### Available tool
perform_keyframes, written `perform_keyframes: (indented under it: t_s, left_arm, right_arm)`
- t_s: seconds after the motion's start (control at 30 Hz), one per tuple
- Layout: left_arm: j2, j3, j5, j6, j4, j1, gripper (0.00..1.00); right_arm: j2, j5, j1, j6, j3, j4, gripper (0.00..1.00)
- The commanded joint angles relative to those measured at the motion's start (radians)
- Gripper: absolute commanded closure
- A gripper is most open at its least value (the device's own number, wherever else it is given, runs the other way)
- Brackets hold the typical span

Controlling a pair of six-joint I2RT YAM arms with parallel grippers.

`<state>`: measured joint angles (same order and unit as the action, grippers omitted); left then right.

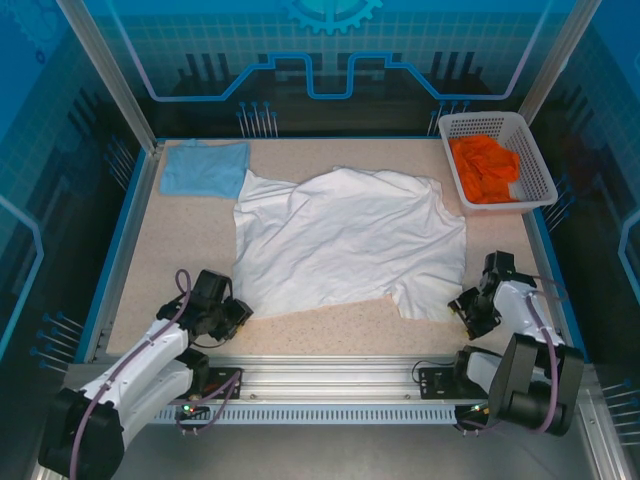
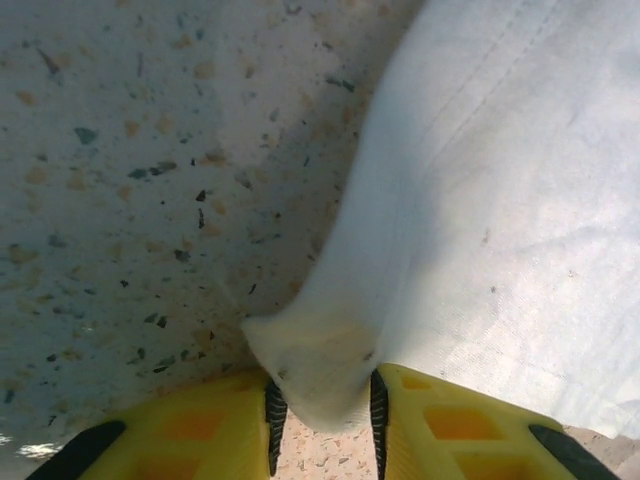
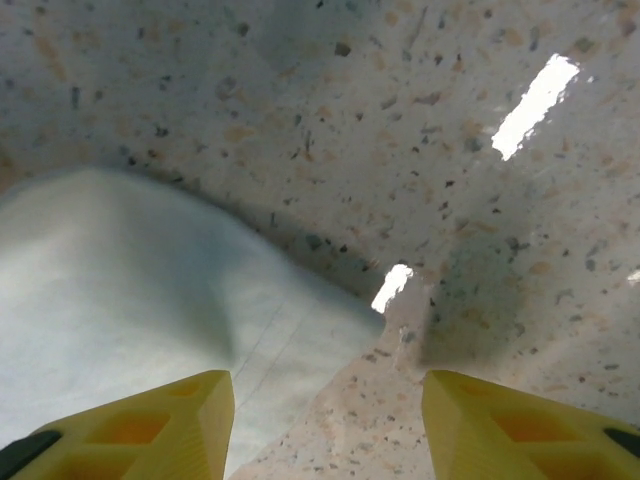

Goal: Fold and stack the t-shirts

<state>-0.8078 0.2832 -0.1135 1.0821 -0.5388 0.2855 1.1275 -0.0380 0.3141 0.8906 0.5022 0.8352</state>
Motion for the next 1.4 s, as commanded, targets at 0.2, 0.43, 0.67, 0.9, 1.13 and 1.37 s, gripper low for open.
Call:
perform_keyframes:
  t_s: [0.2, 0.43, 0.67, 0.9, 1.13, 1.37]
  left_arm:
    - [-0.048, 0.007, 0.079, -0.064, 0.105, 0.006, 0.91]
    - [-0.049, 0.05, 0.109, -0.116, 0.078, 0.006, 1.0]
    - [-0.007, 0.146, 0.132, -0.177, -0.013, 0.005, 1.0]
    - [-0.084, 0.384, 0.083, -0.306, -0.08, -0.034, 1.0]
    - [-0.258, 0.867, -0.111, -0.493, -0.231, -0.17, 1.0]
    - [-0.287, 0.896, -0.154, -0.494, -0.255, -0.171, 1.0]
  right_arm:
    - [0.081, 0.014, 0.015, 0.01, 0.032, -0.075, 0.76]
    - [0.069, -0.028, 0.007, -0.028, 0.048, -0.096, 1.0]
    - [-0.068, 0.014, -0.102, -0.056, 0.164, 0.028, 1.0]
    - [-0.075, 0.019, -0.196, -0.074, 0.454, 0.13, 1.0]
    - [-0.015, -0.024, -0.226, -0.124, 0.831, 0.22, 1.0]
    - [-0.071, -0.051, -0.244, -0.155, 0.779, 0.222, 1.0]
